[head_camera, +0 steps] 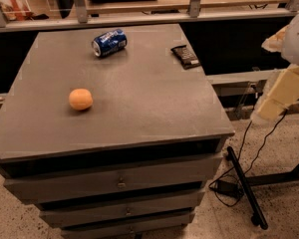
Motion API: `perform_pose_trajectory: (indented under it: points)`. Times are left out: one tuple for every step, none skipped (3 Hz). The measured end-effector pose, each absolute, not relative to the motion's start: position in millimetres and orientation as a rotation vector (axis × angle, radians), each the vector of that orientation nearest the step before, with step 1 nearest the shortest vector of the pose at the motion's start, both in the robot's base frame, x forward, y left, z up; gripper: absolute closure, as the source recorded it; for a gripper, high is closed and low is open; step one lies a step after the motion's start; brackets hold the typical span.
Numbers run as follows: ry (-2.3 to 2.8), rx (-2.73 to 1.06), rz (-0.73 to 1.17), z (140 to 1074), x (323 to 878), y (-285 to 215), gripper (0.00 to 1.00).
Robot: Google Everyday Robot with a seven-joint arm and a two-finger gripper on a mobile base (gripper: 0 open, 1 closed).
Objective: Move rxbar chocolate near orange
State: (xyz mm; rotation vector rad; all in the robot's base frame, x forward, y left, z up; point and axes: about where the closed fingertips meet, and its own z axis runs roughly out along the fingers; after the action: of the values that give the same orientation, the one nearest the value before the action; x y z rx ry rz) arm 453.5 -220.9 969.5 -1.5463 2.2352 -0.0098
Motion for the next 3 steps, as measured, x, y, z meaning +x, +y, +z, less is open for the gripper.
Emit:
perform_pose_trajectory:
  points:
    - [2.200,-1.294,0.154,947,473,-235,0.00]
    - [2.088,-1.117,0.245,932,503,-245,0.00]
    - [1.959,-0.914,0.273,916,550,-264,0.00]
